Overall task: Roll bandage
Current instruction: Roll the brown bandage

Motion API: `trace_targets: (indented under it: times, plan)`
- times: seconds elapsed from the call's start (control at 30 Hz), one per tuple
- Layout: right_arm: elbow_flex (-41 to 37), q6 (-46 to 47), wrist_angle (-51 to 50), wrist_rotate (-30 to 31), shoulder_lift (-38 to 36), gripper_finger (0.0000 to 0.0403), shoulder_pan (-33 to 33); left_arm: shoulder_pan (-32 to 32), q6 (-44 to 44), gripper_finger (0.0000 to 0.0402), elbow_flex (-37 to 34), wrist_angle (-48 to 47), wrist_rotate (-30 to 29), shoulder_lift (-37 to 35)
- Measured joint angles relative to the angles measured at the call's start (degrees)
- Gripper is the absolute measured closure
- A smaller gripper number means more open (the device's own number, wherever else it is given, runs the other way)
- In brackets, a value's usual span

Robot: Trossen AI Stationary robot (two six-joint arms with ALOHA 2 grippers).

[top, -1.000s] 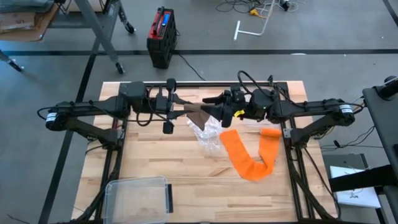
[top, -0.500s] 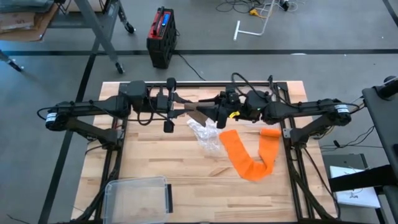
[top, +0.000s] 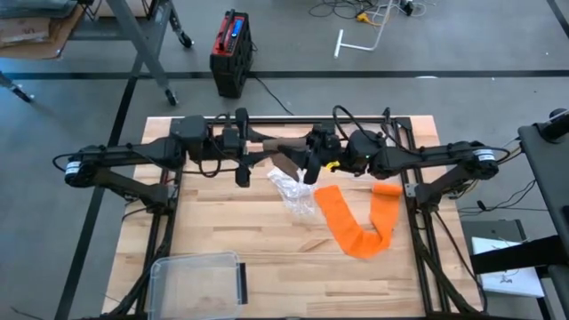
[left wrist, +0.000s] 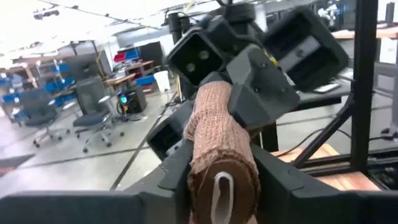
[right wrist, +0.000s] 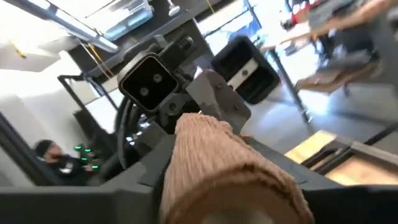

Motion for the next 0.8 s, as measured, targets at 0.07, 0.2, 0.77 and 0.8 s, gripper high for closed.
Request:
trace_targets:
  times: [0.07, 0.2, 0.77, 0.8]
  plan:
    - [-0.45, -4.24, 1.81, 0.26, 0.04, 0.0301, 0.42, 0.01, -1.64, 0.0265, 0.0, -0.62, -0.02, -0.62]
    - [-1.75, -12.69, 7.87, 3.57, 0.06, 0.0335, 2.49, 0.09, -6.89, 0.0215, 0.0, -1.07, -0.19, -2.3]
    - [-2.42, -13.7, 10.7, -3.83, -0.84, 0.0332, 4.63, 0.19, 0.27, 0.0093, 0.04, -3.19, 3.04, 0.76]
    - [-2.45, -13.77, 10.58, -3.69, -0.92, 0.0332, 4.6, 0.17, 0.17, 0.01, 0.04, -2.59, 3.32, 1.24]
